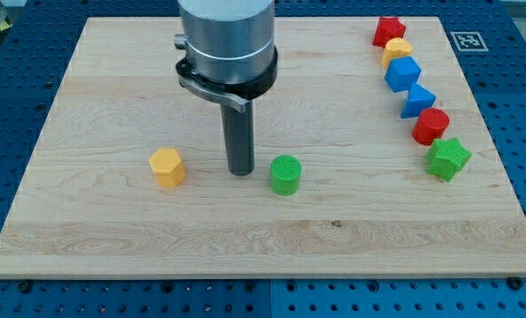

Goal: Slide the green circle towards the green star

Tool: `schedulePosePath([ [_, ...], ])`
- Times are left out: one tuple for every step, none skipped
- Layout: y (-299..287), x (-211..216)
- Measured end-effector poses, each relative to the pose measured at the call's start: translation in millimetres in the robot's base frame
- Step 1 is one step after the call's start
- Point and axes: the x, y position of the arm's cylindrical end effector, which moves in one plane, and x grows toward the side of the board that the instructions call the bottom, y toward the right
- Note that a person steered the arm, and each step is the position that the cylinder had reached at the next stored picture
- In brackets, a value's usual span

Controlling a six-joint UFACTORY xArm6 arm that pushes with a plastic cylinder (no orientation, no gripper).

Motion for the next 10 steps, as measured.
schedulePosePath([
  [15.1,0.7],
  [29.6,6.1],
  [38.5,22.6],
  [47.7,39.1],
  [69.4,40.7],
  [97.1,46.7],
  [122.5,55.7],
  [143.6,57.1],
  [143.8,57.1],
  [125.4,56.4],
])
